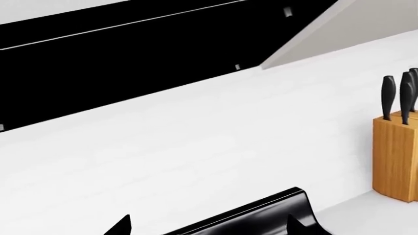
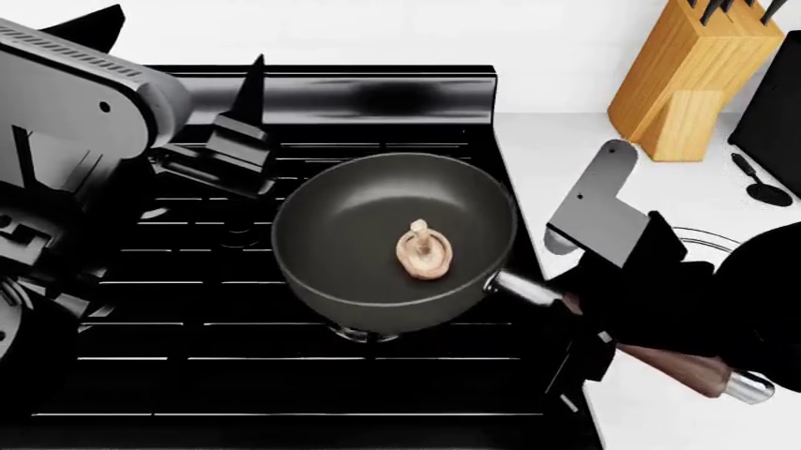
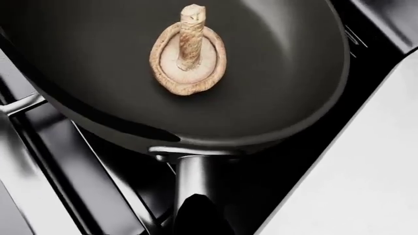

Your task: Pick up the pan and dump the vegetables in it onto the plate. Then return the pan to the stove.

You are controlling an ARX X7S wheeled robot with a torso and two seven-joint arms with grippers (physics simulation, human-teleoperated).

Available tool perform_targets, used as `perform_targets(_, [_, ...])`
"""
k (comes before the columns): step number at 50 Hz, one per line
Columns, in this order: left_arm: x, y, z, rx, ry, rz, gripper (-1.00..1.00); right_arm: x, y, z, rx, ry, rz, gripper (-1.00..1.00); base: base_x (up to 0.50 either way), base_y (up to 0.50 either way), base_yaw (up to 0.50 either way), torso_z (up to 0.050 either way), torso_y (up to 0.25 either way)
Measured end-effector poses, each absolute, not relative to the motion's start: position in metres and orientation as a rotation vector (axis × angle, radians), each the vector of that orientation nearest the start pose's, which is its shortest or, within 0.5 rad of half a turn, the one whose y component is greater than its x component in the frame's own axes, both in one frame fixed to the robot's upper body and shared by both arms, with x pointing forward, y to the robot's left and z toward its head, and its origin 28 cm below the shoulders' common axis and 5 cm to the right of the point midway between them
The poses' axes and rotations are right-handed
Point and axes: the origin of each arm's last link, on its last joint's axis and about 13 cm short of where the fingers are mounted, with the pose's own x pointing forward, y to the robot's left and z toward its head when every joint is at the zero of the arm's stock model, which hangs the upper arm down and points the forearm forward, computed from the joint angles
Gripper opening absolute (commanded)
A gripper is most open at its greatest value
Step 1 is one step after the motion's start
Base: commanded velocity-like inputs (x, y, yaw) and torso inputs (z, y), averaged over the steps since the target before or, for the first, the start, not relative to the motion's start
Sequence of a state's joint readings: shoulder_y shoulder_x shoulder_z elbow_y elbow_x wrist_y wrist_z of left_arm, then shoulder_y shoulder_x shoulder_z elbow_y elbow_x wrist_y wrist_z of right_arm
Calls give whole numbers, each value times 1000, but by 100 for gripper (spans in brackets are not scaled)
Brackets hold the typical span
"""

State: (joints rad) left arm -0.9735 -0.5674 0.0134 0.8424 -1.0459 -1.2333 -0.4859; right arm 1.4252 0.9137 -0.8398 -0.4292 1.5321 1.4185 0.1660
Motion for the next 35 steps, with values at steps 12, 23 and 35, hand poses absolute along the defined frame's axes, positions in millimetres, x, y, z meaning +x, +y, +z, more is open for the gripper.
perform_targets(12, [206,238,300,249,-414,-197,100,220,-165,292,-590,528,664,-100,0,0,0,0,1])
perform_targets(23, [202,242,310,257,-450,-192,100,202,-166,302,-578,492,632,-100,0,0,0,0,0])
perform_targets(35, [201,245,313,254,-475,-188,100,182,-169,311,-552,467,591,-100,0,0,0,0,1])
